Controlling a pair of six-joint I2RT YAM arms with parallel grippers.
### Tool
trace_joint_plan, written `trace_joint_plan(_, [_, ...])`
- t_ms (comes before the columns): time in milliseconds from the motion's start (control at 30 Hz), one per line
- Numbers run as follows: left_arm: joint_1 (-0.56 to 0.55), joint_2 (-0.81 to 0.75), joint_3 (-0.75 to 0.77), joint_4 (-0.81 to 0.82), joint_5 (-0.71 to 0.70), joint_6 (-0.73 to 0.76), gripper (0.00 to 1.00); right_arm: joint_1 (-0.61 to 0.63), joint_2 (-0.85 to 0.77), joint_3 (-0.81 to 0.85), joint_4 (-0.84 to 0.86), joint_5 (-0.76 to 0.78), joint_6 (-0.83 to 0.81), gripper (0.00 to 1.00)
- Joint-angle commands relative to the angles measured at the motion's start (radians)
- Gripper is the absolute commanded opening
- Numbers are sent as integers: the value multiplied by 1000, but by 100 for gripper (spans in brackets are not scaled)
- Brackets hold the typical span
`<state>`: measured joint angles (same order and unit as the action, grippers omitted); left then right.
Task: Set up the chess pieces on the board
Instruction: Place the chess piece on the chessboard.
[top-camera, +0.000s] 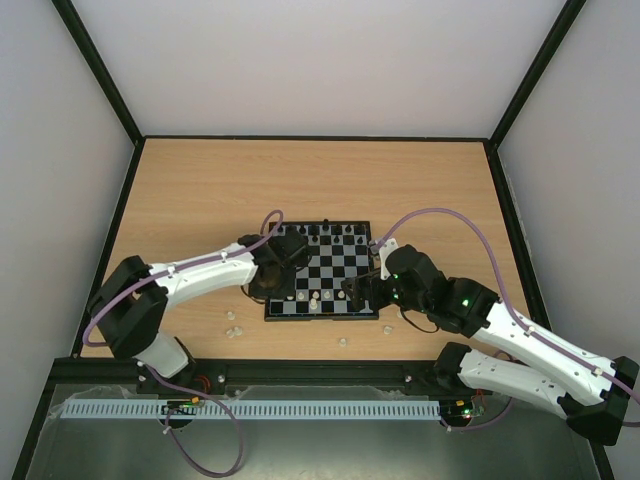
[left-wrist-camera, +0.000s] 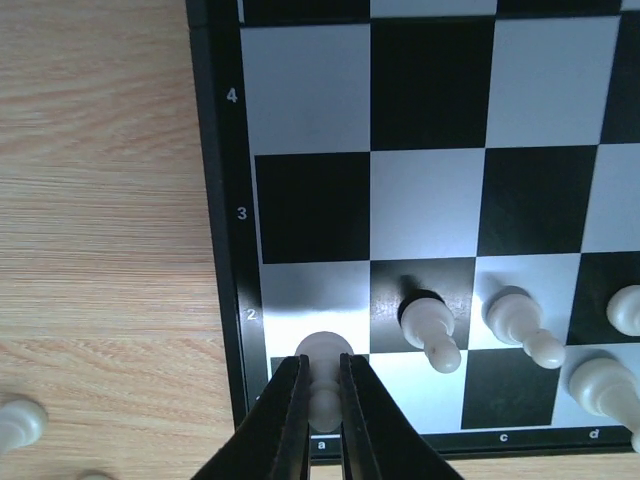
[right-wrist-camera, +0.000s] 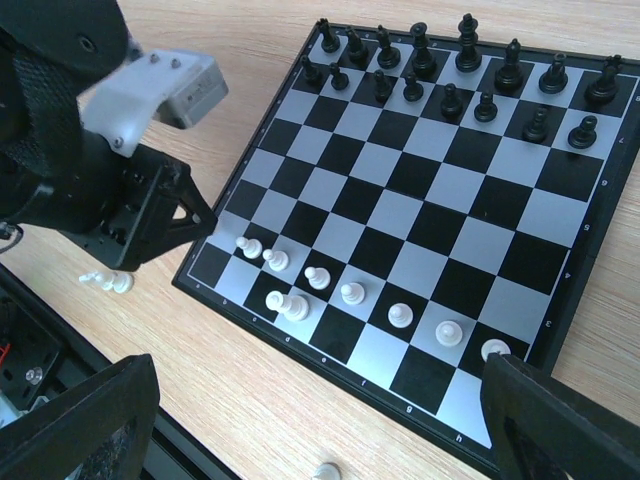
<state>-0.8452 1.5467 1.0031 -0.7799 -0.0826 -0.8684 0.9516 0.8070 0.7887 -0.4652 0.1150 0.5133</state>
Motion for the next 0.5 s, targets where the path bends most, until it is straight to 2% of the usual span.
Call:
trace_joint_plan(0, [-16, 34, 5, -5, 15, -17, 3, 6, 1, -6, -12, 16, 4, 89])
trace_joint_plan(467, [-35, 105, 32, 1, 22, -9, 6, 7, -1, -6, -7, 6, 1, 89])
